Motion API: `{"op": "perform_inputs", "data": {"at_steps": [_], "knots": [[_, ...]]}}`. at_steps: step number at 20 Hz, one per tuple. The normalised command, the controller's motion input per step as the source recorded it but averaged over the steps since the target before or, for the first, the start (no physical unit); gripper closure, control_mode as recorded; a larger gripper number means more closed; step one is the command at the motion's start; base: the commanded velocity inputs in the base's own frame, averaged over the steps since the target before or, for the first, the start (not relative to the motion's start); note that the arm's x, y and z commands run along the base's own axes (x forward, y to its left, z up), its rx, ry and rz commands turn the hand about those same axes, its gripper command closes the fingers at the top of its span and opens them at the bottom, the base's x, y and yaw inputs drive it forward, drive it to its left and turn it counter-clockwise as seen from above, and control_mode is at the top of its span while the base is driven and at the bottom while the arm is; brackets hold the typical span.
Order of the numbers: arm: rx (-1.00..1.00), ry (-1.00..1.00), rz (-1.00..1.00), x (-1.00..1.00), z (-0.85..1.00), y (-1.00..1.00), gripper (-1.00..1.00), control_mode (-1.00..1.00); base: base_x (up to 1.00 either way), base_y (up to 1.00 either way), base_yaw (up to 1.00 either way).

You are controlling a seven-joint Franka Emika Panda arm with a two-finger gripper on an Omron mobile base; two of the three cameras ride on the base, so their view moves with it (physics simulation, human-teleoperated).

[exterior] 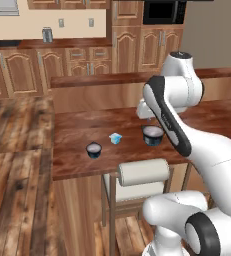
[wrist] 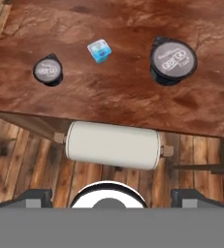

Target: Stack the yogurt containers by placing the smaller containers on top of the larger containers.

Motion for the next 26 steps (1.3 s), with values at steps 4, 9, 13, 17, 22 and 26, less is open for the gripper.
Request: {"op": "perform_inputs", "data": {"at_steps": [4, 9, 13, 17, 22, 26], "knots": [[-0.1, 0.0, 0.04, -0.18, -0.05, 0.41, -1.0, -1.0, 0.0, 0.0, 0.0], [-0.09, 0.0, 0.05, -0.19, -0.22, 0.39, -1.0, -1.0, 0.0, 0.0, 0.0], [-0.03, 0.0, 0.02, -0.09, -0.33, 0.29, -1.0, -1.0, 0.0, 0.0, 0.0], [-0.03, 0.04, 0.02, -0.01, -0.4, 0.36, -1.0, -1.0, 0.0, 0.0, 0.0], [-0.03, 0.08, 0.03, 0.0, -0.34, 0.42, -1.0, -1.0, 0.0, 0.0, 0.0], [-0.04, 0.08, 0.03, 0.0, -0.36, 0.49, -1.0, -1.0, 0.0, 0.0, 0.0]]}}
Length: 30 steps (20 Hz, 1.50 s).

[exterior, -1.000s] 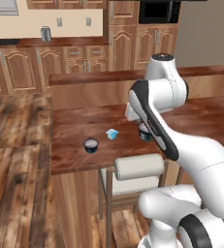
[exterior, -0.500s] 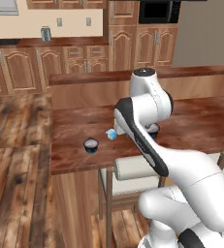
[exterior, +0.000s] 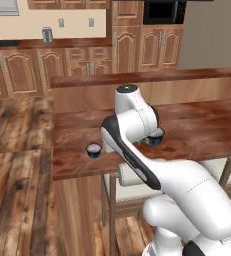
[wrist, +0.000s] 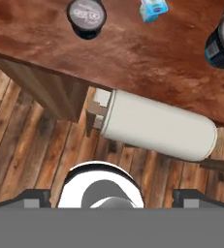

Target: Stack the yogurt containers by placing the smaller containers on top of the larger containers.

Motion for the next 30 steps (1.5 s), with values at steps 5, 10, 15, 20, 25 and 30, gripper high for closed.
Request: {"op": "perform_inputs", "data": {"at_steps": [5, 10, 15, 20, 25, 30], "knots": [[-0.05, 0.07, 0.03, 0.0, -0.3, 0.45, -1.0, -1.0, 0.0, 0.0, 0.0], [-0.06, 0.05, 0.02, 0.06, -0.22, 0.39, -1.0, -1.0, 0.0, 0.0, 0.0], [-0.03, 0.0, 0.01, 0.25, -0.23, 0.31, -1.0, -1.0, 0.0, 0.0, 0.0], [0.0, -0.02, 0.0, 0.29, -0.1, 0.08, -1.0, -1.0, 0.0, 0.0, 0.0], [0.0, -0.12, 0.0, 0.12, -0.04, 0.0, -1.0, -1.0, 0.0, 0.0, 0.0], [0.0, -0.28, 0.0, 0.01, -0.02, 0.0, -1.0, -1.0, 0.0, 0.0, 0.0]]}}
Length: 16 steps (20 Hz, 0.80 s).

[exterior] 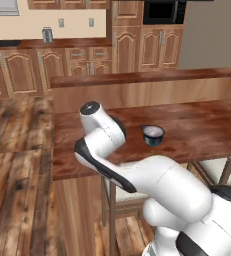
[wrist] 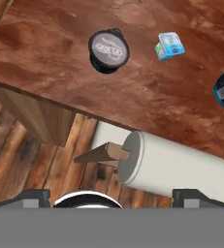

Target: Stack the yogurt containers by placing the smaller containers on top of the larger containers.

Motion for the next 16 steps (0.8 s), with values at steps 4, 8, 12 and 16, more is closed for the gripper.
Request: {"op": "perform_inputs", "data": {"at_steps": [4, 8, 12, 16], "knots": [[0.0, -0.29, 0.0, 0.0, -0.05, 0.0, -1.0, -1.0, 0.0, 0.0, 0.0], [0.0, -0.05, 0.0, 0.08, -0.01, -0.01, -1.0, -1.0, 0.0, 0.0, 0.0], [0.0, 0.0, 0.0, 0.24, -0.1, -0.03, -1.0, -1.0, 0.0, 0.0, 0.0], [0.0, 0.0, 0.0, 0.34, -0.04, 0.0, -1.0, -1.0, 0.0, 0.0, 0.0]]}}
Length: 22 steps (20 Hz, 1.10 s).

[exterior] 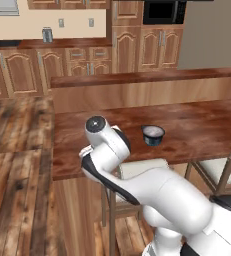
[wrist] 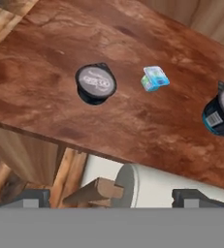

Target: Stack the yogurt containers by placing the smaller containers on top of the larger containers.

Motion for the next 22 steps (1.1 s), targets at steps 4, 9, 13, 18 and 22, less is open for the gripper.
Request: {"op": "perform_inputs", "data": {"at_steps": [4, 9, 13, 18, 22], "knots": [[-0.01, 0.04, 0.0, 0.28, 0.0, 0.0, -1.0, -1.0, 0.0, 0.0, 0.0], [-0.06, 0.11, 0.05, 0.07, 0.0, 0.0, -1.0, -1.0, 0.0, 0.0, 0.0], [-0.12, 0.13, 0.11, 0.0, 0.0, 0.0, -1.0, -1.0, 0.0, 0.0, 0.0], [-0.15, 0.05, 0.15, 0.01, -0.01, 0.0, -1.0, -1.0, 0.0, 0.0, 0.0], [-0.11, 0.0, 0.16, 0.03, -0.1, 0.0, -1.0, -1.0, 0.0, 0.0, 0.0]]}}
